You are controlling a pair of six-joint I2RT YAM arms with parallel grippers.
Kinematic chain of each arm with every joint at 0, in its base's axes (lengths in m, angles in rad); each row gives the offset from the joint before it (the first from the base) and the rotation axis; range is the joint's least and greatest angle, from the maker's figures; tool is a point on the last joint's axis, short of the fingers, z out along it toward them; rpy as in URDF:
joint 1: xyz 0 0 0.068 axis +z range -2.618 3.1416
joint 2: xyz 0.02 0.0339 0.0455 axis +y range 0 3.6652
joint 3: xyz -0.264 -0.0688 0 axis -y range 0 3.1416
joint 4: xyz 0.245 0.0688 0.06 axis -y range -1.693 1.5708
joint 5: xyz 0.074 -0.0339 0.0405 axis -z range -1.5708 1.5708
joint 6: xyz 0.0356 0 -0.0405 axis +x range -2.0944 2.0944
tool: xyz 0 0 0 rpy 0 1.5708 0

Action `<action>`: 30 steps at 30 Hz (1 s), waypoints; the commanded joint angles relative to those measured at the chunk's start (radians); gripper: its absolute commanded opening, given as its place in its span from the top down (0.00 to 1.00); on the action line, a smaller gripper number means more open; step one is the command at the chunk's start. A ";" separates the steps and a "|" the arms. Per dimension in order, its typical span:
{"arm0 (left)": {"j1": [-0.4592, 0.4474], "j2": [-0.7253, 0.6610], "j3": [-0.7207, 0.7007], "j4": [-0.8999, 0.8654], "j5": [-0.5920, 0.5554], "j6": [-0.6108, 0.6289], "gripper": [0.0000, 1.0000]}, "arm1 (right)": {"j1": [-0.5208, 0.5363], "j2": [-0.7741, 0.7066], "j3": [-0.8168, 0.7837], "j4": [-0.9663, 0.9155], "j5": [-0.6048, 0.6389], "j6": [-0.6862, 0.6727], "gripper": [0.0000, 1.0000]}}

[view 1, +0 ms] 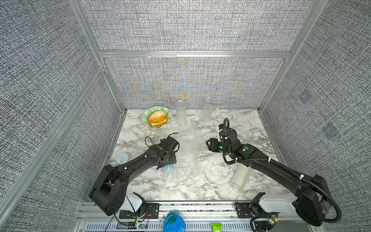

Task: Unwrap the vase from the bubble wrap
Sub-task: Unwrap the bubble wrap.

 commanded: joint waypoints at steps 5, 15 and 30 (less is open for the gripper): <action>0.074 -0.150 -0.091 -0.029 -0.030 -0.001 0.35 | 0.008 0.002 0.008 -0.014 0.002 -0.010 0.42; 0.117 -0.332 -0.128 -0.058 -0.114 0.001 0.35 | 0.044 0.013 0.031 -0.044 0.031 -0.028 0.42; 0.034 -0.137 0.045 0.135 0.180 0.136 0.38 | 0.050 0.026 0.018 -0.044 0.034 -0.028 0.43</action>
